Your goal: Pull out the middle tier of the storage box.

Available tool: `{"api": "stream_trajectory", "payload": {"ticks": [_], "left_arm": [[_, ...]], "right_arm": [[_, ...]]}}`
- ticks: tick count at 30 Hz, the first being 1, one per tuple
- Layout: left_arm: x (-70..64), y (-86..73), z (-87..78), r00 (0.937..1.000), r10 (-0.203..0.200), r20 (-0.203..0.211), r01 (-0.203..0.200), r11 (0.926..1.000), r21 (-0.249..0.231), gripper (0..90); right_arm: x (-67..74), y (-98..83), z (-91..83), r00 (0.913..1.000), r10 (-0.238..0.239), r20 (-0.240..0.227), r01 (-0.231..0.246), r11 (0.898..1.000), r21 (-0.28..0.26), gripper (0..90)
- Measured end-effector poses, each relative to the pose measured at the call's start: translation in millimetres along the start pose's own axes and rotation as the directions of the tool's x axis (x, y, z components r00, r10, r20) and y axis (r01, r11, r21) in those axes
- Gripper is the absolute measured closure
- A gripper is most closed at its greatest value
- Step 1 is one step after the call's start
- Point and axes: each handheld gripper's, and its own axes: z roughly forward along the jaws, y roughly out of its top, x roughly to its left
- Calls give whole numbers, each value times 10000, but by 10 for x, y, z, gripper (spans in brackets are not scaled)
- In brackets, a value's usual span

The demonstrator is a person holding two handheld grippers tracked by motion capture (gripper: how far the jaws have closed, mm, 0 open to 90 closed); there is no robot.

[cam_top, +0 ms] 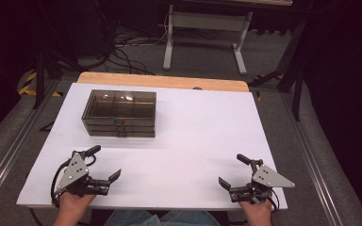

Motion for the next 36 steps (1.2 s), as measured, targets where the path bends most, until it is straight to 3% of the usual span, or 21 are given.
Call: {"api": "stream_trajectory", "payload": {"ticks": [11,17,31,36], "left_arm": [[-2,4,-60,9997,5,-234,-6,10000,-45,0],[16,2,-41,9998,108,-155,-107,9999,56,0],[53,22,-6,9992,409,-41,-407,9986,330,4],[65,57,23,9995,308,68,-311,9987,409,9]], "right_arm": [[16,21,53,9997,-177,-182,176,9998,-54,0],[-5,5,38,9999,8,-136,-9,10000,-86,0],[0,-8,56,9999,-55,-134,54,10000,-53,1],[12,-8,65,9998,-61,-162,61,10000,25,1]]}}
